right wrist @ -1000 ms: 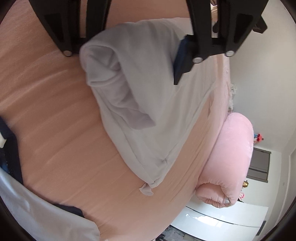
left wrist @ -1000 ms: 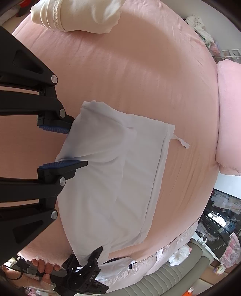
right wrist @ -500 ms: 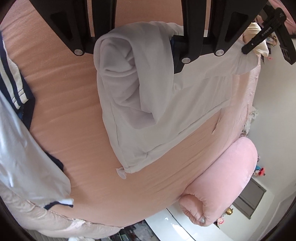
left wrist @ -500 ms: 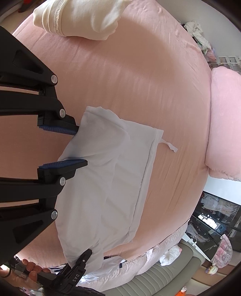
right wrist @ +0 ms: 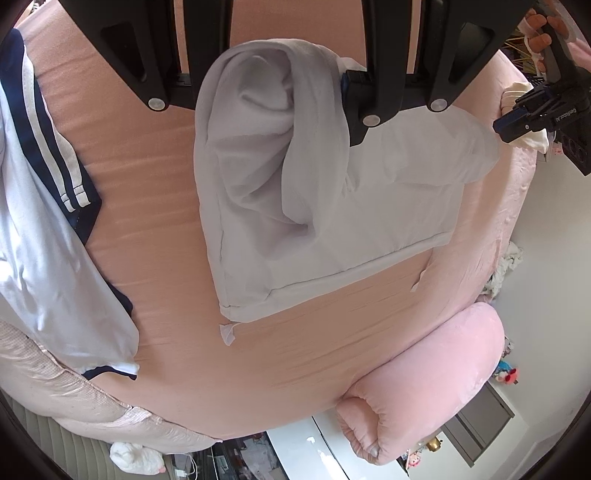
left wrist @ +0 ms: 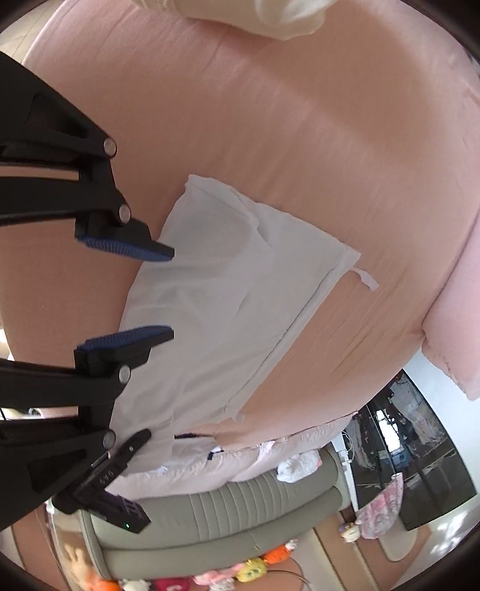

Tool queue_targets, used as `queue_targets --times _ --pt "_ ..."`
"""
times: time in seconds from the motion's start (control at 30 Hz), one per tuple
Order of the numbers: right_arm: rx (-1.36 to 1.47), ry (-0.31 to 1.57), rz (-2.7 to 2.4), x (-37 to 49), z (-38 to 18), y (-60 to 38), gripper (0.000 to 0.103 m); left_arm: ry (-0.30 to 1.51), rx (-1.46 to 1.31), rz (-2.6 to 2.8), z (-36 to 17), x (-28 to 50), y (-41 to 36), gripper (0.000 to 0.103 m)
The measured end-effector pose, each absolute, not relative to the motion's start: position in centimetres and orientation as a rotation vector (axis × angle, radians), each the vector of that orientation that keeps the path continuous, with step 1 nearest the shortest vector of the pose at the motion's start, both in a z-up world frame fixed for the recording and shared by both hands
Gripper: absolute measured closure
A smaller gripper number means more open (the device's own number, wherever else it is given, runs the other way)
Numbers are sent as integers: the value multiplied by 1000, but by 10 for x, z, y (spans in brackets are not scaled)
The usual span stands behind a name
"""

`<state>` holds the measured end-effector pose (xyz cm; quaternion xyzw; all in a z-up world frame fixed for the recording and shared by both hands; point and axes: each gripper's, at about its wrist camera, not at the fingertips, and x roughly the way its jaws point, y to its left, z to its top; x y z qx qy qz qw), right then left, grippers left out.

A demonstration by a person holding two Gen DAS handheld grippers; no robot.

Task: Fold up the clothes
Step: 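Hold the fold down with both grippers and press it flat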

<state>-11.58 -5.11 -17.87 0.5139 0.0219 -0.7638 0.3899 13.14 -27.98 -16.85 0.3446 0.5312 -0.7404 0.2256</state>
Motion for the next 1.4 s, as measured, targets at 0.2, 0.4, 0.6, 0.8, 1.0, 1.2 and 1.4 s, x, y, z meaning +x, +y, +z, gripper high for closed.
queue_targets --times 0.2,0.4,0.6,0.8,1.0,1.2,1.4 --pt "1313 49 -1930 -112 -179 -56 74 1885 774 -1783 -219 157 -284 7" --pt "1353 27 -1912 -114 -187 -55 73 2072 562 -1728 -239 156 -290 0" --pt "1373 8 -1901 -115 -190 -53 72 2011 567 -1794 -237 129 -309 0" --pt "1396 -20 -1894 -118 -193 -53 71 1905 671 -1835 -236 97 -318 0" --pt "1421 -43 -1887 -120 -199 -51 71 1760 708 -1943 -234 89 -306 0" --pt "1466 -83 -1871 -124 -213 -44 71 1345 887 -1929 -217 63 -284 37" --pt "1477 -162 -1863 -126 -223 -37 70 843 1051 -1940 -208 26 -258 39"
